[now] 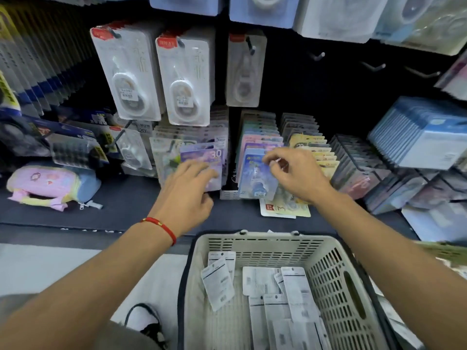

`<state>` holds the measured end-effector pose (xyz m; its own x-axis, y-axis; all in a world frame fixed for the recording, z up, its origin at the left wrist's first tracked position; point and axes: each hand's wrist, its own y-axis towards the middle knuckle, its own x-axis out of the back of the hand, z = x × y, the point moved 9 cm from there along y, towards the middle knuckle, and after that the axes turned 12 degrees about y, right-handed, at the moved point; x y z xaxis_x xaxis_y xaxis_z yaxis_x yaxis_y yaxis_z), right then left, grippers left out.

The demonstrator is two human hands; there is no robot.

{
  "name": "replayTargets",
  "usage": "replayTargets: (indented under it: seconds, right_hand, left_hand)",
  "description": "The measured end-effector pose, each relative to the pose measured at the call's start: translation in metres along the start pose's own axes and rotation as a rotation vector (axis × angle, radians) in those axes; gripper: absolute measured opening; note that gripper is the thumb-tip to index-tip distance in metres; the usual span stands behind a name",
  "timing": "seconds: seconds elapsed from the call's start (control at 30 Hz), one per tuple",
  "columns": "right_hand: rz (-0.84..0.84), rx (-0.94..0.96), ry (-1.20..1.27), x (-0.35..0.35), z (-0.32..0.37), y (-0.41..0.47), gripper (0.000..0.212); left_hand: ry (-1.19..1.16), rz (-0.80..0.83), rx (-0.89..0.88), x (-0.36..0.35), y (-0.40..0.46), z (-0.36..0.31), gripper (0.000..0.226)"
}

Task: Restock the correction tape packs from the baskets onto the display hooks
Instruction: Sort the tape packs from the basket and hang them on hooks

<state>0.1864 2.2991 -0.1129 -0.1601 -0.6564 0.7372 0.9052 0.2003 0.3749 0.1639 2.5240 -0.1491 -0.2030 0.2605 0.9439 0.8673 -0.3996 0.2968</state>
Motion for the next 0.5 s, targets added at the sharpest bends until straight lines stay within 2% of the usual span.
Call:
replayTargets:
  seconds: [0.1, 0.17, 0.23, 0.27, 0.33, 0.4, 0.43, 0.5]
  right_hand:
    - [0.221, -0.213, 0.031, -0.027, -0.048, -0.057, 0.016]
    - [0.501, -0.373, -0.061, -0.062, -0.088, -0.100, 0.022]
    - [0.774, -0.547, -0.201, -0.094, -0.131, -0.155, 0.031]
    - [0.843, -0.634, -0.218, -0.106, -0.150, -0.183, 0.034]
    - [0.865, -0.830, -0.172, -0.128, -0.184, -0.238, 0.049]
    - [0.821, -0.985, -0.172, -0.151, -0.208, -0.287, 0.076]
    - [0.789, -1.034, -0.188, -0.162, -0.215, -0.307, 0.087]
    - [0.688, -1.094, -0.175, -0.183, -0.223, -0.335, 0.095]
  left_hand:
    - [0.055, 0.296, 0.076, -0.078, -0.049, -0.013, 0.056]
    - [0.107, 0.520, 0.134, -0.135, -0.093, -0.018, 0.063]
    - [0.137, 0.631, 0.197, -0.175, -0.133, -0.021, 0.070]
    - [0.176, 0.638, 0.216, -0.187, -0.147, -0.024, 0.072]
    - [0.257, 0.584, 0.239, -0.197, -0.161, -0.033, 0.072]
    - [0.270, 0.516, 0.261, -0.196, -0.161, -0.041, 0.069]
    - [0.272, 0.495, 0.258, -0.195, -0.160, -0.045, 0.068]
    - [0.286, 0.481, 0.232, -0.195, -0.159, -0.051, 0.067]
